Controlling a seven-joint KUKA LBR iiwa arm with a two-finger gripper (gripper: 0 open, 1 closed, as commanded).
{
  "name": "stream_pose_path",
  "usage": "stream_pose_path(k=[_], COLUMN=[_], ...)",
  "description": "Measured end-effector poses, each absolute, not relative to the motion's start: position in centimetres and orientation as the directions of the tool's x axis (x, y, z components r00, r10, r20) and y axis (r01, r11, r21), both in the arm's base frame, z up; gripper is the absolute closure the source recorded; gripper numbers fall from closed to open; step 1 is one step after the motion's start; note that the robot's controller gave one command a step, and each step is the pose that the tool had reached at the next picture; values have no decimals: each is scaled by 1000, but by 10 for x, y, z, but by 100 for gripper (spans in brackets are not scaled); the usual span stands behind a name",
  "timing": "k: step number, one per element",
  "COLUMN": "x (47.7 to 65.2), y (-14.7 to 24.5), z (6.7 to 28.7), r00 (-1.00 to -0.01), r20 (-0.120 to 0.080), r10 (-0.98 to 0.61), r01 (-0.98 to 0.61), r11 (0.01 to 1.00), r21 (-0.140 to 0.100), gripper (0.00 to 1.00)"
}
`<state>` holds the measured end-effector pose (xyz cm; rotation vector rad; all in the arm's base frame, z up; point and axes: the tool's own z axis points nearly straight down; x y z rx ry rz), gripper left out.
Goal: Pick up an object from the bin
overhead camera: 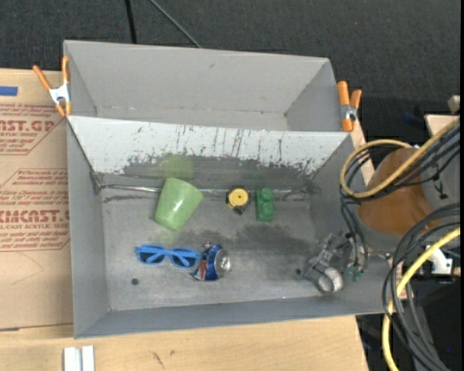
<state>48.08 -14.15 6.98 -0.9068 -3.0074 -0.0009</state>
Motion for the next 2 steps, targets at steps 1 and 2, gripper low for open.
stream_pose_path(k=[1,2], x=[481,482], y=[-141,-140], z=[87,124], r00=[-834,-835], r20=[-1,-4], r10=[552,551], r01=[552,551], r11=[834,835], r21=[1,2], gripper=[100,100])
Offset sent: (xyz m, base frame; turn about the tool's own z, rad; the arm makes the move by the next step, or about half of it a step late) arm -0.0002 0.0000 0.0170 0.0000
